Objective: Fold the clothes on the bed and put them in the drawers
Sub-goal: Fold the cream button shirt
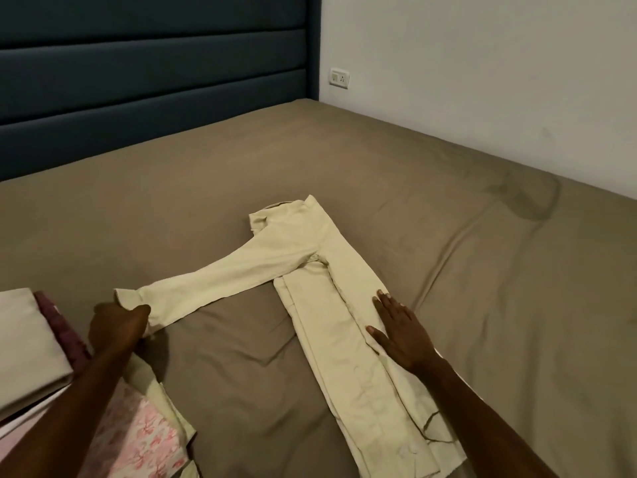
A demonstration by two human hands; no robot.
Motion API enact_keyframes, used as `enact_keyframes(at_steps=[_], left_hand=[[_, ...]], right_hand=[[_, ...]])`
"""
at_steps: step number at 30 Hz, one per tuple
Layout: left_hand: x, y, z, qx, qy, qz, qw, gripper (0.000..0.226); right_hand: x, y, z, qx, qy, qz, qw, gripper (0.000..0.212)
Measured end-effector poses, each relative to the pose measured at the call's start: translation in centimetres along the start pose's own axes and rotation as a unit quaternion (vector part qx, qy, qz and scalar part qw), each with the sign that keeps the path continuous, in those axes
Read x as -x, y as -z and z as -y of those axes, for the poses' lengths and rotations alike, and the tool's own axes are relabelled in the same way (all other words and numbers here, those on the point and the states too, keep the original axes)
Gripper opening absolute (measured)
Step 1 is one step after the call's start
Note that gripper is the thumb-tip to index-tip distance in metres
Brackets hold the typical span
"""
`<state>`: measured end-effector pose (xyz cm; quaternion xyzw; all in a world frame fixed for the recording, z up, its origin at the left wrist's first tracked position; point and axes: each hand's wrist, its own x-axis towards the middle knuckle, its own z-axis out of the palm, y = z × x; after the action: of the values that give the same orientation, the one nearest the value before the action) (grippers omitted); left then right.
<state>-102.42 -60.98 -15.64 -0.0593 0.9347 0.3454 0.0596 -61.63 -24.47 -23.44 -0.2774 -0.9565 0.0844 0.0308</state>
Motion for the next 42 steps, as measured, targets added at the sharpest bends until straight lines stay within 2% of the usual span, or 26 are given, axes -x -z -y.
enact_keyframes(at_steps=[2, 4, 6, 9, 12, 16, 19, 21, 22, 23, 26, 27, 31, 35, 37, 39, 42], left_hand=[[0.8, -0.9, -1.3, -0.081, -0.092, -0.084, 0.989, 0.082], [1.6, -2.9, -2.6, -0.132, -0.245, -0.108, 0.954, 0.086], [2.9, -5.9, -4.1, -0.152, -0.379, -0.069, 0.91, 0.076], [6.0, -11.0, -7.4, -0.157, -0.522, 0.035, 0.838, 0.063], [8.5, -16.1, -11.8, -0.146, -0.603, 0.137, 0.772, 0.064], [9.3, -22.1, -18.6, -0.188, -0.69, 0.164, 0.679, 0.056], [9.5, -26.3, -23.6, -0.225, -0.679, 0.196, 0.671, 0.064], [8.2, -29.6, -25.7, -0.267, -0.684, 0.188, 0.653, 0.074], [7.1, -30.8, -26.3, -0.293, -0.679, 0.171, 0.651, 0.081], [5.7, -31.7, -26.9, -0.315, -0.655, 0.164, 0.667, 0.09], [1.9, -33.2, -28.8, -0.302, -0.559, 0.146, 0.758, 0.104], [1.2, -33.3, -29.2, -0.297, -0.542, 0.153, 0.771, 0.106], [0.9, -32.9, -30.0, -0.299, -0.52, 0.171, 0.782, 0.108], [3.8, -30.4, -28.3, -0.301, -0.524, 0.186, 0.774, 0.104], [6.4, -27.7, -25.2, -0.271, -0.52, 0.196, 0.786, 0.102], [9.4, -25.1, -20.4, -0.259, -0.539, 0.193, 0.778, 0.11], [14.6, -21.5, -12.0, -0.247, -0.554, 0.164, 0.778, 0.106]], right_hand=[[-0.6, 1.0, 0.4, -0.01, 0.004, -0.034, 0.999, 0.075], [-2.7, 2.7, 0.7, -0.027, -0.002, -0.071, 0.997, 0.069], [-5.7, 4.2, 1.1, -0.049, -0.012, -0.106, 0.993, 0.067], [-9.3, 3.2, 1.1, -0.05, 0.003, -0.069, 0.996, 0.074], [-10.1, -0.7, 1.0, 0.011, 0.013, -0.036, 0.999, 0.081], [-10.2, -2.9, 0.5, 0.017, 0.014, -0.062, 0.998, 0.079], [-10.1, -3.0, 0.1, -0.006, 0.022, -0.078, 0.997, 0.075], [-10.1, -3.2, 0.1, -0.019, 0.025, -0.077, 0.997, 0.074], [-9.8, -3.2, 0.2, -0.023, 0.028, -0.079, 0.996, 0.074], [-9.8, -3.2, 0.2, -0.029, 0.029, -0.083, 0.996, 0.074], [-10.1, -3.8, -0.2, -0.047, 0.026, -0.092, 0.994, 0.073], [-10.0, -3.8, -0.2, -0.053, 0.03, -0.096, 0.994, 0.073], [-9.9, -3.6, -0.1, -0.067, 0.03, -0.105, 0.992, 0.073], [-9.8, -3.5, -0.2, -0.064, 0.027, -0.101, 0.993, 0.073], [-9.9, -3.2, 0.1, -0.067, 0.024, -0.097, 0.993, 0.073], [-9.7, -3.0, 0.3, -0.059, 0.018, -0.089, 0.994, 0.073], [-9.4, -2.0, 0.5, -0.032, -0.004, -0.031, 0.999, 0.078]])
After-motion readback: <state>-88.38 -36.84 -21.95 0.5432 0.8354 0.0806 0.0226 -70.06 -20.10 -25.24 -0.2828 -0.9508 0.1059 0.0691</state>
